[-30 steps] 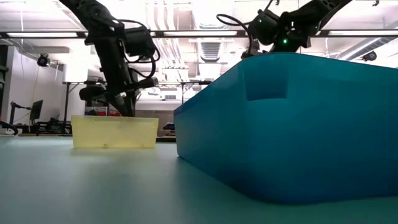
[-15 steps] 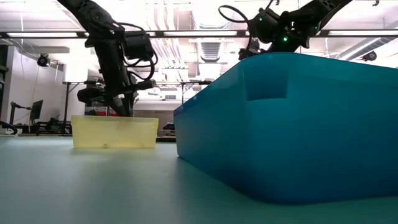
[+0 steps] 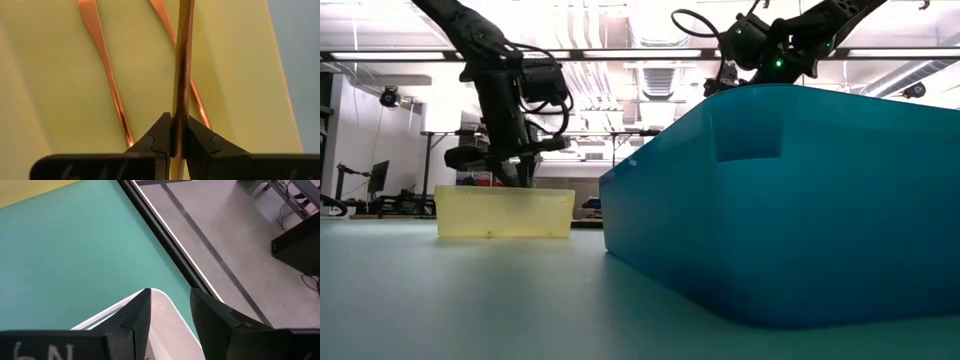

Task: Sort silverware by color (type)
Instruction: Put the gold knife into the yellow bin

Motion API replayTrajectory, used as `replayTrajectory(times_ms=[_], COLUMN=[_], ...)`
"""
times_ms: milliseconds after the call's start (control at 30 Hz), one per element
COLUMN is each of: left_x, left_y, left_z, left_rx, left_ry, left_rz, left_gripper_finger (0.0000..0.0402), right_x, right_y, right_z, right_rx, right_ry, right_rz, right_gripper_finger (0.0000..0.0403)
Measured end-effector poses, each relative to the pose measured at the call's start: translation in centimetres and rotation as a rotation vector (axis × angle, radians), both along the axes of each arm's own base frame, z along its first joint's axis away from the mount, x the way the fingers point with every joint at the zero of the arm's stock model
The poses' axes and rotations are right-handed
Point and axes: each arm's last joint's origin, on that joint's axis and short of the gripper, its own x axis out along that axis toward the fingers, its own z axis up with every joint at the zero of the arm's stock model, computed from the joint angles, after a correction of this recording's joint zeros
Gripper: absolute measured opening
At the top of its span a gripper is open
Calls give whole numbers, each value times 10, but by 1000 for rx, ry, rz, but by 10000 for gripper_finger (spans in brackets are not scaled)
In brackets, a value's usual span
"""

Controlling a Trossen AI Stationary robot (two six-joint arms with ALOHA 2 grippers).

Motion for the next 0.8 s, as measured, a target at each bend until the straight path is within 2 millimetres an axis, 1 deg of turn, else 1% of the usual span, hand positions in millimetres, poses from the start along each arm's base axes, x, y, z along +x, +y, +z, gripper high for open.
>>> replayTrajectory(times_ms=[233, 800], left_x=[3, 3], left_y=[2, 2], left_z=[-6, -6], left_rx=[-5, 11], left_ry=[9, 19], left_rz=[0, 3], left_gripper_finger=[19, 21], right_x=[0, 0], right_y=[0, 0], right_z=[0, 0], right_rx=[0, 1], right_ry=[1, 1], right_rz=[0, 0], right_gripper_finger=[130, 126])
